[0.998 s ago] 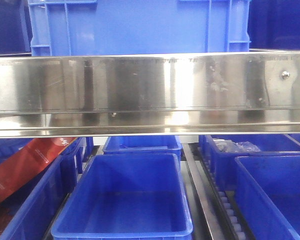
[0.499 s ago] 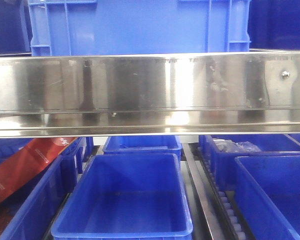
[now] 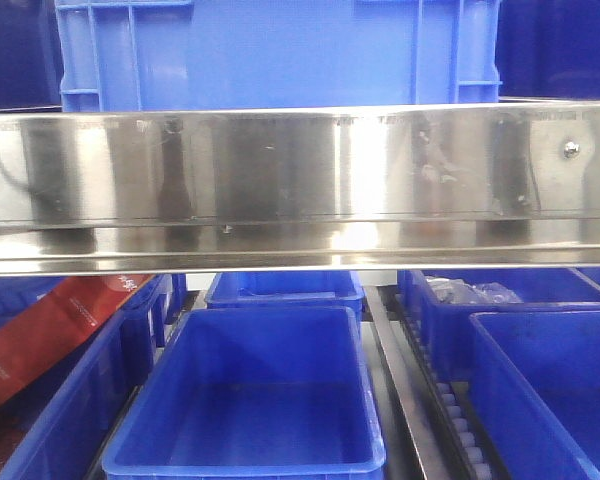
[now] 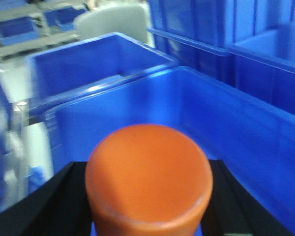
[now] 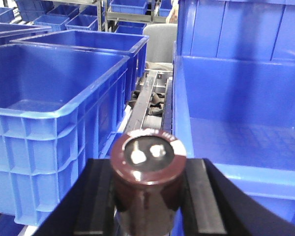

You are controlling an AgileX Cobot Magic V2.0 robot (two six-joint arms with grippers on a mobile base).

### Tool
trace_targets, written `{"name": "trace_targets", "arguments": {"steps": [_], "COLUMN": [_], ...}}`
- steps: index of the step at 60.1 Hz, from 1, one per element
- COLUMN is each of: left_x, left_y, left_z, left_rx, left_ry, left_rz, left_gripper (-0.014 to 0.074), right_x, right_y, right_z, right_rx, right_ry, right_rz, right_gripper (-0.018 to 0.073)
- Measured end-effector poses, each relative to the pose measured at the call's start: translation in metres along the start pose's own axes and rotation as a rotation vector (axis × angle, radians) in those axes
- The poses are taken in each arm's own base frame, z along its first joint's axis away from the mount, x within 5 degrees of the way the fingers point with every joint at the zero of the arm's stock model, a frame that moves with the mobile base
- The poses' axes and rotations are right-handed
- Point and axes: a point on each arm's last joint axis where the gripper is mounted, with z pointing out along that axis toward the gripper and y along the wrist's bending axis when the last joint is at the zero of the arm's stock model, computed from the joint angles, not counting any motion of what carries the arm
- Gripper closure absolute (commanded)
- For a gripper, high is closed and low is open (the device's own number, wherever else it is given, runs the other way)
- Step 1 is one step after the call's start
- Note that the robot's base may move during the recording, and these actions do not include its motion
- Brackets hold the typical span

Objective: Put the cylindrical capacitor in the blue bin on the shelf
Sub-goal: 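Lower the left gripper over a blue bin and release the orange cylinder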

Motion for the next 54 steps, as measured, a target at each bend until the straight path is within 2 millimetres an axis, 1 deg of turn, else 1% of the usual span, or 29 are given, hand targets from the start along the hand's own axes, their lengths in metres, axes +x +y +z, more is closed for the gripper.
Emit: {"name": "trace_targets", "arguments": {"steps": [1,2,5,8,13,17,20,21,24,25,27,30,35,37,39,40,48,54], "left_x": [0.003,0.002,0.008,0.012,0.026,0.036,0.042,0.045,0.050,0.050,0.052,0.054,0.053,0.053,0.052,0.052,0.053,0.049], "left_y": [-0.002,-0.002,-0.006,-0.008,-0.011,-0.014,-0.015,-0.015,-0.016,-0.016,-0.017,-0.017,-0.017,-0.017,-0.017,-0.017,-0.018,-0.017], "left_z": [0.010,0.015,0.039,0.054,0.083,0.097,0.105,0.108,0.114,0.115,0.117,0.119,0.119,0.119,0.119,0.119,0.118,0.111], "left_rx": [0.004,0.003,0.010,0.014,0.019,0.022,0.024,0.025,0.027,0.027,0.028,0.030,0.031,0.031,0.030,0.030,0.034,0.040], "left_ry": [0.014,0.013,0.042,0.056,0.103,0.138,0.160,0.169,0.187,0.190,0.196,0.201,0.199,0.197,0.194,0.194,0.202,0.209], "left_rz": [0.002,0.001,0.006,0.008,0.011,0.013,0.014,0.015,0.016,0.016,0.015,0.013,0.012,0.011,0.011,0.011,0.006,-0.005], "left_gripper": [0.0707,0.0707,0.0707,0.0707,0.0703,0.0657,0.0588,0.0549,0.0443,0.0393,0.0325,0.0196,0.0046,0.0009,-0.0021,-0.0022,0.0001,0.0038], "right_x": [0.000,0.000,0.000,0.000,0.000,0.000,0.000,0.000,0.000,0.000,0.000,0.000,0.000,0.000,0.000,0.000,0.000,0.000], "right_y": [0.000,0.000,0.000,0.000,0.000,0.000,0.000,0.000,0.000,0.000,0.000,0.000,0.000,0.000,0.000,0.000,0.000,0.000], "right_z": [0.000,0.000,0.000,0.000,0.000,0.000,0.000,0.000,0.000,0.000,0.000,0.000,0.000,0.000,0.000,0.000,0.000,0.000], "right_rx": [0.000,0.000,0.000,0.000,0.000,0.000,0.000,0.000,0.000,0.000,0.000,0.000,0.000,0.000,0.000,0.000,0.000,0.000], "right_ry": [0.000,0.000,-0.002,-0.002,-0.002,-0.002,-0.002,-0.004,-0.004,-0.004,-0.004,-0.004,-0.004,-0.004,-0.004,-0.004,-0.004,-0.004], "right_rz": [0.000,0.000,0.000,0.000,0.000,0.000,0.000,0.000,0.000,0.000,0.000,0.000,0.000,0.000,0.000,0.000,0.000,0.000], "right_gripper": [0.0585,0.0585,0.0585,0.0585,0.0585,0.0585,0.0585,0.0585,0.0585,0.0585,0.0585,0.0585,0.0585,0.0585,0.0585,0.0585,0.0585,0.0585]}}
